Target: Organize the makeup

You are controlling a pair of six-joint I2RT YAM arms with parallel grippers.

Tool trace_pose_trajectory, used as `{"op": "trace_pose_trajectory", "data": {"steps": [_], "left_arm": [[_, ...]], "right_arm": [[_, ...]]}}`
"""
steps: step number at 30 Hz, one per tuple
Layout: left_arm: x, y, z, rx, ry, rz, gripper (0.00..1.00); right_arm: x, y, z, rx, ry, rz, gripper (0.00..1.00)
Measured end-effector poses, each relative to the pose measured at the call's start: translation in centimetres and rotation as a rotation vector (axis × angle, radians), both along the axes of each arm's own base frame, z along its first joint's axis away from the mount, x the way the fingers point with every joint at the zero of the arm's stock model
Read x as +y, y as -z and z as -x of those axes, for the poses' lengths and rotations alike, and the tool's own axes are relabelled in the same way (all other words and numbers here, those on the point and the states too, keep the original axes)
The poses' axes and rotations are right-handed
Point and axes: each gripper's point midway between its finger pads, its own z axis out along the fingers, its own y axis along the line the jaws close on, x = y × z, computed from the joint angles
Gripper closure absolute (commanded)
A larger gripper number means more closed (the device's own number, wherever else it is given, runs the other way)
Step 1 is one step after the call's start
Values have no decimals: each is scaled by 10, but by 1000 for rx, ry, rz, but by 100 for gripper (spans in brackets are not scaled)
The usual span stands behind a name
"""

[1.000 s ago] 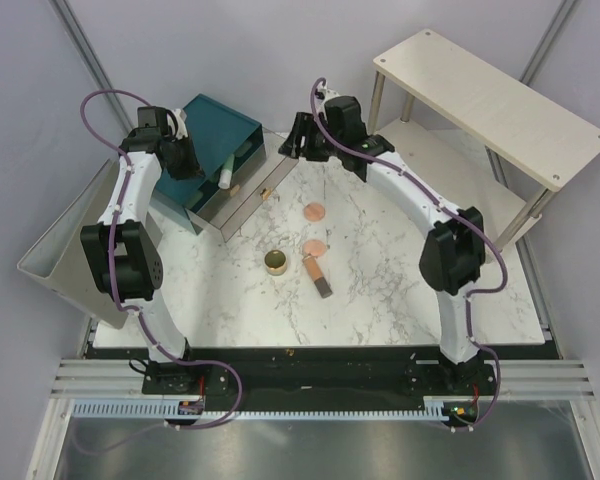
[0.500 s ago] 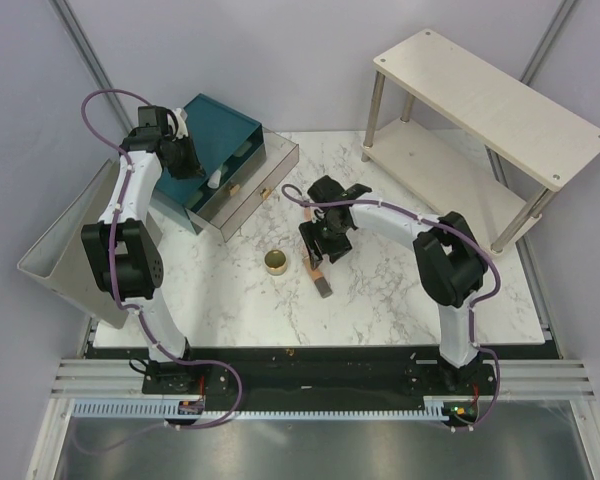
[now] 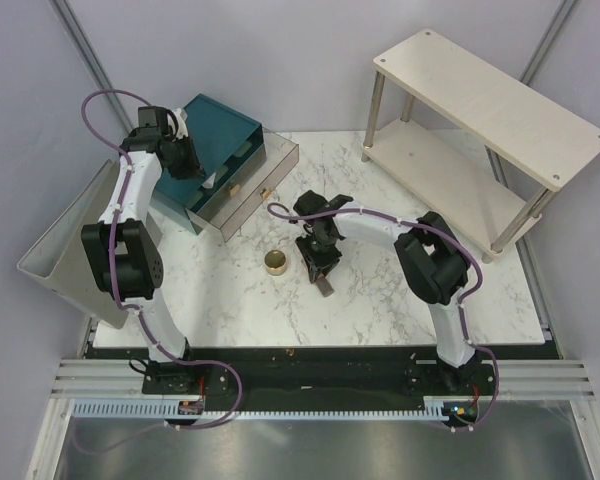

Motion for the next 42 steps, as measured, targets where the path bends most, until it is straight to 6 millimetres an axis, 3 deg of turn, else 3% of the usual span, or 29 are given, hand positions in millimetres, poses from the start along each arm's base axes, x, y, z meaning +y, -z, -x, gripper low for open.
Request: {"op": "trace_pose_trajectory", "data": {"steps": [2,12,16,19,25,28,34,38,42], "left_arm": [[0,0,0,0,0,1,92],[0,0,0,-1,0,0,92],[0,0,0,-1,0,0,92],[0,0,0,-1,0,0,92],[0,0,0,-1,0,1,92],[0,0,0,-1,1,1,92],[0,0,0,-1,2,4,92],[0,0,0,-2,2,5,92],[-1,-1,0,-2,4,8,92]], "right_arm": [[-1,0,-2,-13,-4,10,100],[-3,-11,-7,-62,-46,15,100],[-1,-41,-10,-114,-87,-32,100],[15,-75,-23,-166,-109,-117,100],[59,-163,-70,-264,-75,-436,100],[77,-195,-97,-272,6,-620,100],[112,-199,-154,-204,215,-834,100],[146,-199,-195,-169,345,-949,100],[165,-207,-216,-168,421,-1021,97]]}}
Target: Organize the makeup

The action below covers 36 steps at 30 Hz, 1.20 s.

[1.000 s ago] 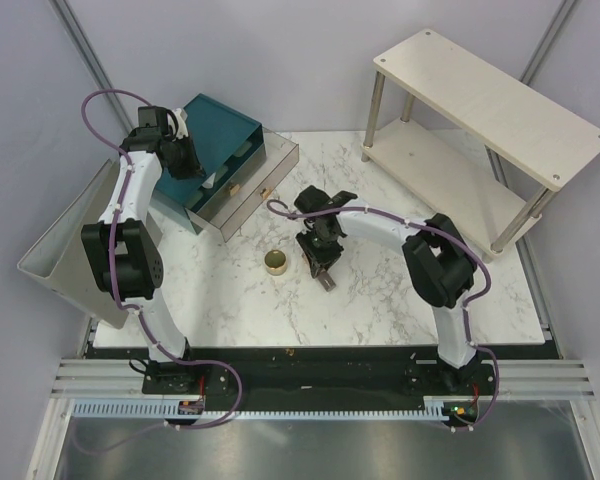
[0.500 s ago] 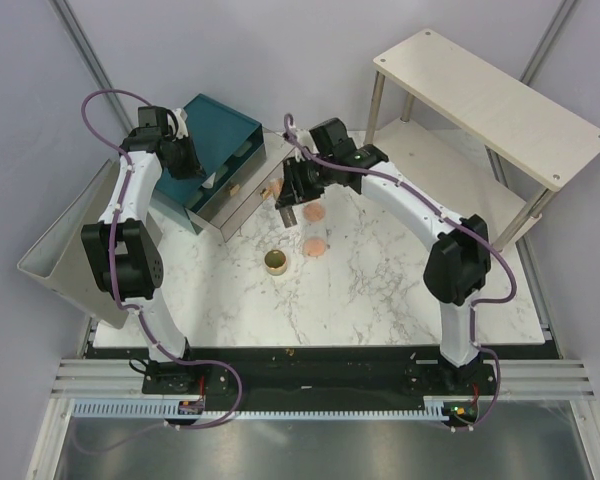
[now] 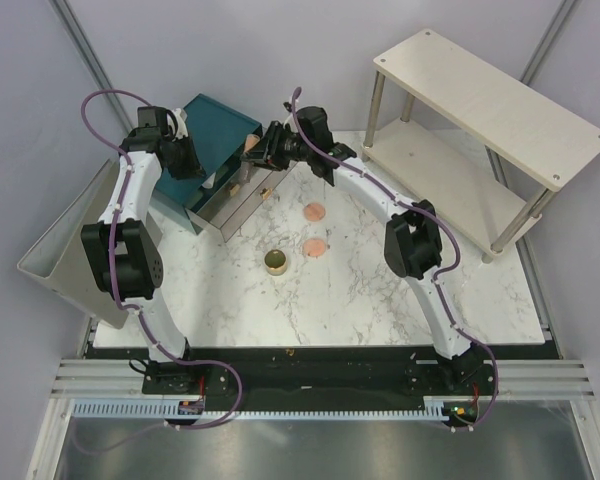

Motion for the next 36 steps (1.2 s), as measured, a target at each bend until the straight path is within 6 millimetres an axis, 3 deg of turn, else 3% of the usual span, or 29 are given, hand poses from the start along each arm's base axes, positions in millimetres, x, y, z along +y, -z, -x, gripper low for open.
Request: {"op": "trace_pose_trajectory", "data": {"steps": [3,10,19,23,26,30,36], "left_arm": [[0,0,0,-1,2,3,91],[0,-1,0,-2,5,12,91],[-1,-3,0,-2,6,13,90],[-1,-2,-1,3,7,14,90],[-1,-2,-2,4,9,16,90],[-2,-2,-3,5,11,19,90],[-2,-2,-3,10,11,19,90]], "right_arm": [[4,-6,-6,3,42,-15,86],[6,1,-7,13,80,15,50],[4,6,-9,-6,92,43,40],[2,6,-12,-21,104,52,44],[-2,3,-16,-38,115,57,57],[-16,-5,-10,-56,114,79,100],[-60,-15,16,-43,89,95,100]]}}
